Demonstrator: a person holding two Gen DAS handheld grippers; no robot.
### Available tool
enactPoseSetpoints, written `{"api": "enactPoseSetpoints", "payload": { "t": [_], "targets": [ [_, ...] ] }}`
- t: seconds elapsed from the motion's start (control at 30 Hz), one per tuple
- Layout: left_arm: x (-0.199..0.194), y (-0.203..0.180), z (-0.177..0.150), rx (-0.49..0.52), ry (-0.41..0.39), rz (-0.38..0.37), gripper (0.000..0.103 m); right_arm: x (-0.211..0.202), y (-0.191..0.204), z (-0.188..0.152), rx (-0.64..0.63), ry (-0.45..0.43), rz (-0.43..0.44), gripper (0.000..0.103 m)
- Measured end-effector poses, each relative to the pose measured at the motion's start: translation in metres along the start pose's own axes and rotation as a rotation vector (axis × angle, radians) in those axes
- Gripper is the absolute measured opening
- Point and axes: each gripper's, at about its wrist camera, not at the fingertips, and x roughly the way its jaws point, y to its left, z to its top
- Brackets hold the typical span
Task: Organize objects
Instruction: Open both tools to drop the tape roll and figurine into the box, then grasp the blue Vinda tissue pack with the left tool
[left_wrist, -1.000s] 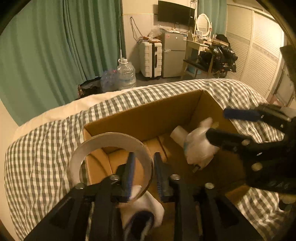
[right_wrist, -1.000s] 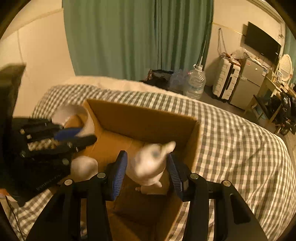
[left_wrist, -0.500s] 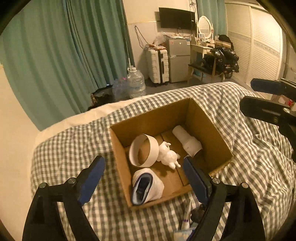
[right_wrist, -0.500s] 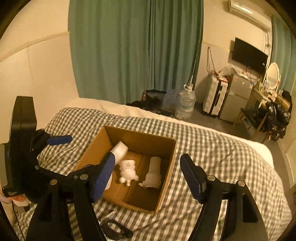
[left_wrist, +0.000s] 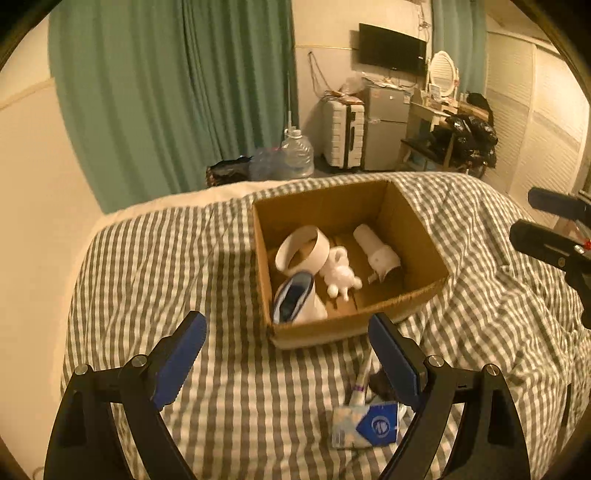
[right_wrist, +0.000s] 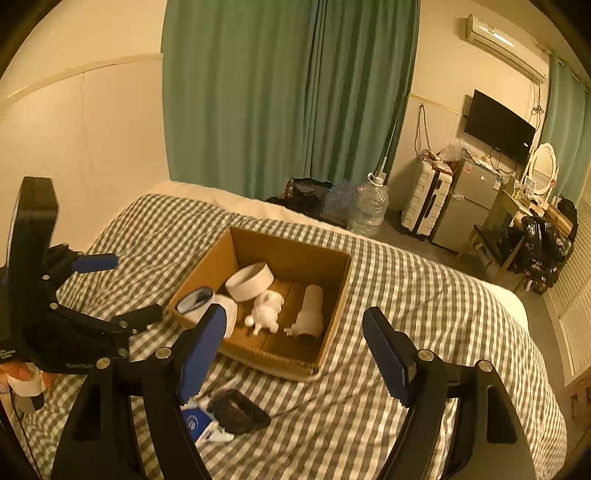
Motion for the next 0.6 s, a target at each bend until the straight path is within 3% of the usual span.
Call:
{"api": "enactPoseSetpoints", "payload": {
  "t": [0.13, 0.27, 0.5, 0.6],
  "targets": [
    [0.005, -0.001, -0.024, -0.024, 0.015, 0.051, 0.092, 0.012, 0.005, -0.032, 0.021, 0.060, -0.010, 0.076],
    [0.019, -0.003, -0.051, -0.071, 0.052, 0.052, 0.092, 0.033, 0.012, -0.074, 0.060, 0.138, 0.009, 0.076],
    [0.056, -0.020, -0.087, -0.104, 0.152, -0.035, 0.092, 0.081, 0.018, -0.125, 0.050, 0.248, -0.077, 0.076],
    [0.066, -0.025, -0.096, -0.102, 0.189, -0.064, 0.092, 0.096, 0.017, -0.142, 0.088, 0.279, -0.060, 0.076]
  ]
}}
